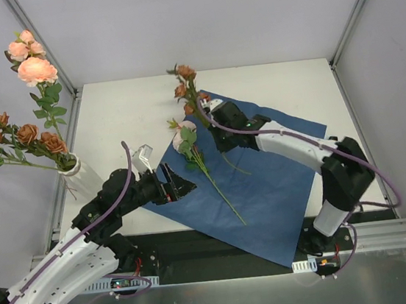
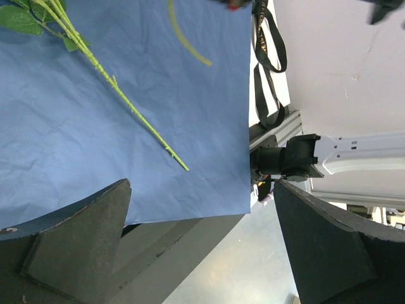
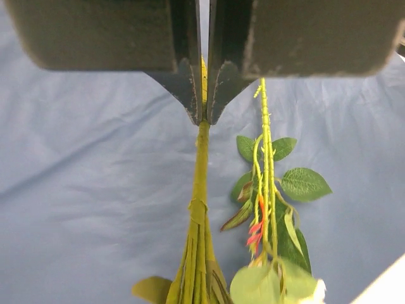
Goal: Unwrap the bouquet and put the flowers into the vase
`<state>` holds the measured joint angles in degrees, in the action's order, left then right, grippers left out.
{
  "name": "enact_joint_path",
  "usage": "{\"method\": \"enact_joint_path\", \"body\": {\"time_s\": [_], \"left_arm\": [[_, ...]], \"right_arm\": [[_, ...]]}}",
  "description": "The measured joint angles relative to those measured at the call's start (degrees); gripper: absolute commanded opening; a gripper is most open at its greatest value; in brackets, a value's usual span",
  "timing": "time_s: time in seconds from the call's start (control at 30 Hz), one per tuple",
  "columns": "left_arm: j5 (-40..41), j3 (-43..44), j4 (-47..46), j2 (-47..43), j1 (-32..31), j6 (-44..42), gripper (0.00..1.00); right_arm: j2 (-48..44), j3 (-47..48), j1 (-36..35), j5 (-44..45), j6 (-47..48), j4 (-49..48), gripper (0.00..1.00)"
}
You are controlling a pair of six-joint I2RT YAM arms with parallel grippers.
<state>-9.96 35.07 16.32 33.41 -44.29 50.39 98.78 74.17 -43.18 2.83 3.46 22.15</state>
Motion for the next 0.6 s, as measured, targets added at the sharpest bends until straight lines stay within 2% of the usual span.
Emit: {"method": "enact_joint_path", "body": {"time_s": [0.13, 0.27, 0.47, 0.6], "left_arm": [[-0.02, 0.22, -0.02, 0.48, 0.00, 0.00, 0.95], [-0.02, 1.11, 0.09, 1.01, 0.00, -0.02, 0.95], [-0.17, 4.76, -1.14, 1.95, 0.00, -0.31, 0.96], [-0.81, 9.33, -2.38, 5.01, 0.00, -1.51, 0.91]], "right_arm": [[-10.27, -1.20, 0.63, 6.05, -0.04, -0.44, 0.01], [-19.56, -3.63, 1.22, 7.61, -0.24, -2.05, 0.01], [-31.87, -11.65, 1.25, 0.94, -2.47, -4.48, 0.01], [-36.72, -16.94, 1.05, -5.29, -5.27, -6.43, 0.01]]}}
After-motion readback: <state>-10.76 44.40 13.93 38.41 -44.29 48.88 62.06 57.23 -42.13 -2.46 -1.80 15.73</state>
